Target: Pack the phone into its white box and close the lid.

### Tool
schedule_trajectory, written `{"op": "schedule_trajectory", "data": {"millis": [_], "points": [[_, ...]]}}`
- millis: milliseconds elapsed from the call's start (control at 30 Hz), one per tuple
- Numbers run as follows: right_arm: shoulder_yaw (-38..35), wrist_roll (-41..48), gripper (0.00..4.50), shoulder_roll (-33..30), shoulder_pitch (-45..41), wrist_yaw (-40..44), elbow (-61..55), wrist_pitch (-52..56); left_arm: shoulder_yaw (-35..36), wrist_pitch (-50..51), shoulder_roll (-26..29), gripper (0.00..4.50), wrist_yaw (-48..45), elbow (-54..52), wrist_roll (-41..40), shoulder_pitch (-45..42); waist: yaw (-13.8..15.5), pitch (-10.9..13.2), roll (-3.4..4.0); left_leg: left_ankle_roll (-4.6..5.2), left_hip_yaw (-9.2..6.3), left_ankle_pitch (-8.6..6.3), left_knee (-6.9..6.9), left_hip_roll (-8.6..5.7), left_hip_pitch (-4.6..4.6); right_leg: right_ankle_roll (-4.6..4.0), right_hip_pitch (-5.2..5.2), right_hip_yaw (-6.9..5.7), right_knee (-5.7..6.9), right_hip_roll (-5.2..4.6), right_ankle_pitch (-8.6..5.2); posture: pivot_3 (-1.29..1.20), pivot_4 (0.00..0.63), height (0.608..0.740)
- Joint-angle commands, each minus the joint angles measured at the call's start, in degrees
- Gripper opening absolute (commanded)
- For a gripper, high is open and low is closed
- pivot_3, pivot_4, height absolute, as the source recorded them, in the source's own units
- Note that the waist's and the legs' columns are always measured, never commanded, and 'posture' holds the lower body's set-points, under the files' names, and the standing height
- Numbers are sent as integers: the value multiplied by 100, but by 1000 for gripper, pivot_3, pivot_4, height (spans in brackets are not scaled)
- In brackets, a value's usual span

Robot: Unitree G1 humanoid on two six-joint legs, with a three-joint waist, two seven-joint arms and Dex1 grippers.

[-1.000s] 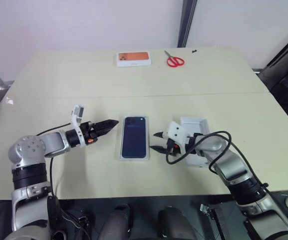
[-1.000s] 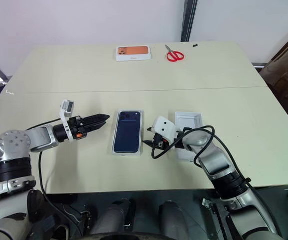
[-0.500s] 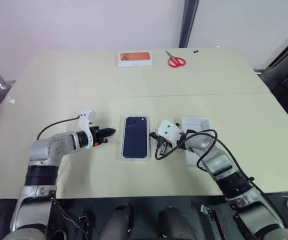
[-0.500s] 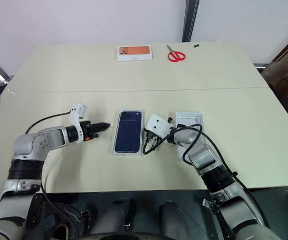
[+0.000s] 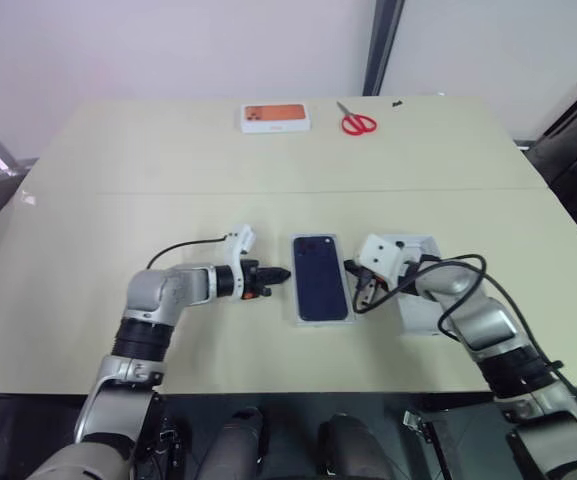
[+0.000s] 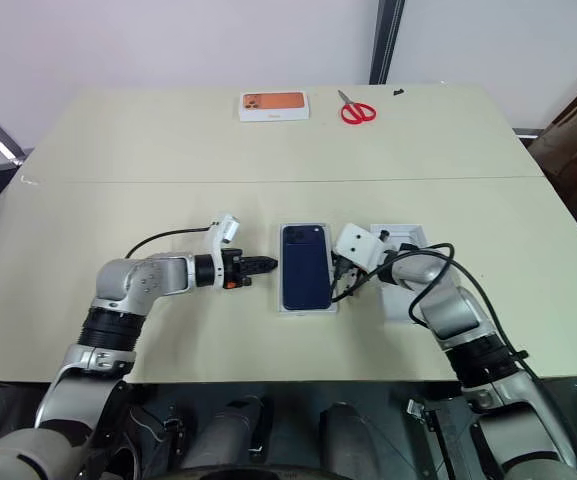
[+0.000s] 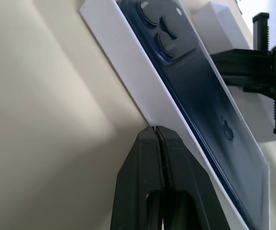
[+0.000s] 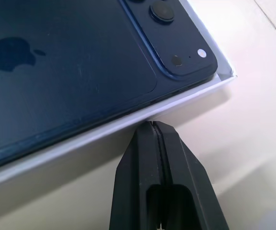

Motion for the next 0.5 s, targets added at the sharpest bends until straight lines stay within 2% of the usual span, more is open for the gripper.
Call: {"op": "schedule_trajectory", "data": {"millis": [33, 500], "points": [[-179, 108, 0, -143, 186, 86, -334, 4, -164, -268, -256, 67, -174, 226, 114, -298, 23, 0, 0, 0, -1, 0, 1, 0, 0, 0, 1, -1, 0, 0, 0, 0, 150, 734], [-586, 118, 0, -514, 633, 61, -374, -22, -484, -567, -778, 67, -535, 716, 490, -594, 45, 0, -1, 2, -1, -1, 7, 0, 0, 1, 9, -2, -3, -1, 0, 0, 150, 734]]}}
